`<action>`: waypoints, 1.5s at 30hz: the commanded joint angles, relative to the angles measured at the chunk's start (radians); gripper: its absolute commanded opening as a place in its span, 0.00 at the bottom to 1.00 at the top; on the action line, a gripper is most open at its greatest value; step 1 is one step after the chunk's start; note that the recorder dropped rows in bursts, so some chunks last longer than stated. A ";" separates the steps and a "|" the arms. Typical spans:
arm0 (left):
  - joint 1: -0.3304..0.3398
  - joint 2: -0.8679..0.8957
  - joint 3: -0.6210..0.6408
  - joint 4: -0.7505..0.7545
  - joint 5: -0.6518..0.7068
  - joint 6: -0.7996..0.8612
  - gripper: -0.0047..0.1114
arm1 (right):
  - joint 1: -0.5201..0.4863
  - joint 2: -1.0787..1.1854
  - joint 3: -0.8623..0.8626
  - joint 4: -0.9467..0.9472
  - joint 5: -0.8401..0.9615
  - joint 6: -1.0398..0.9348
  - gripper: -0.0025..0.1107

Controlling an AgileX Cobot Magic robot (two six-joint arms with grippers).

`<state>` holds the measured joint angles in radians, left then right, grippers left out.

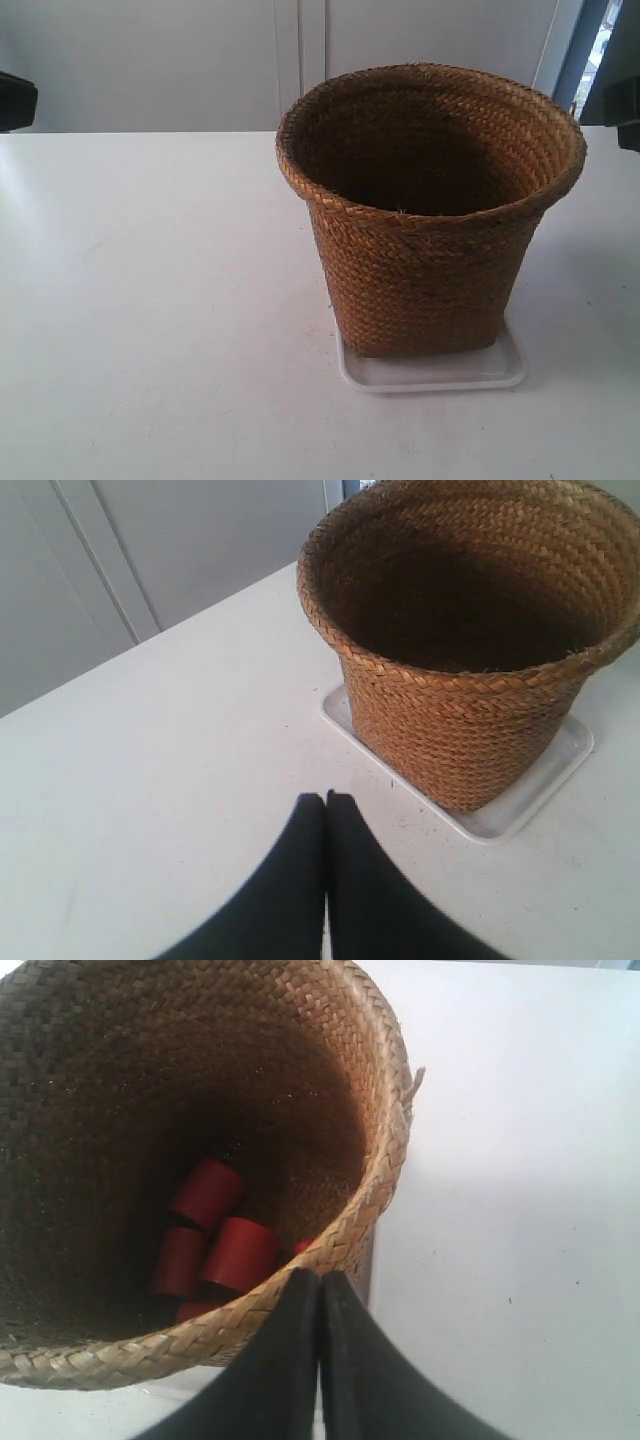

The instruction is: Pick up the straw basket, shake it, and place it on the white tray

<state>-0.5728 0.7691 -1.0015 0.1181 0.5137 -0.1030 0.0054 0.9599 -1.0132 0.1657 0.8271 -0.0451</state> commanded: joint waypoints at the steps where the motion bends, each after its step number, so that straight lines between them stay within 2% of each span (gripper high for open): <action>1: 0.003 -0.014 0.005 -0.005 0.010 0.013 0.04 | -0.005 -0.004 0.006 0.002 0.000 0.005 0.02; 4: 0.031 -0.043 0.016 -0.015 0.043 0.013 0.04 | -0.005 -0.004 0.006 0.002 0.000 0.005 0.02; 8: 0.157 -0.084 0.091 -0.058 0.005 0.013 0.04 | -0.005 -0.004 0.006 0.000 0.000 0.005 0.02; 14: 0.330 -0.181 0.352 -0.058 -0.260 0.036 0.04 | -0.005 -0.004 0.006 0.000 -0.002 0.005 0.02; 17: 0.385 -0.258 0.478 -0.058 -0.320 0.036 0.04 | -0.005 -0.004 0.006 0.000 -0.004 0.005 0.02; 20: 0.410 -0.338 0.590 -0.058 -0.350 0.034 0.04 | -0.005 -0.004 0.006 0.000 -0.004 0.005 0.02; 26: 0.410 -0.504 0.759 -0.058 -0.442 0.052 0.04 | -0.005 -0.004 0.006 0.000 -0.004 0.005 0.02; 36: 0.410 -0.693 0.902 -0.058 -0.417 0.052 0.04 | -0.005 -0.004 0.006 0.000 -0.004 0.005 0.02; 38: 0.443 -0.725 0.913 -0.058 -0.358 0.050 0.04 | -0.005 -0.004 0.006 0.000 -0.006 0.005 0.02; 41: 0.544 -0.769 0.942 -0.058 -0.334 0.052 0.04 | -0.005 -0.004 0.006 0.000 -0.006 0.005 0.02; 45: 0.568 -0.769 0.979 -0.063 -0.269 0.015 0.04 | -0.005 -0.004 0.006 0.000 -0.004 0.005 0.02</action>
<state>-0.0123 0.0054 -0.0382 0.0683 0.1930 -0.0540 0.0054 0.9599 -1.0132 0.1673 0.8284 -0.0451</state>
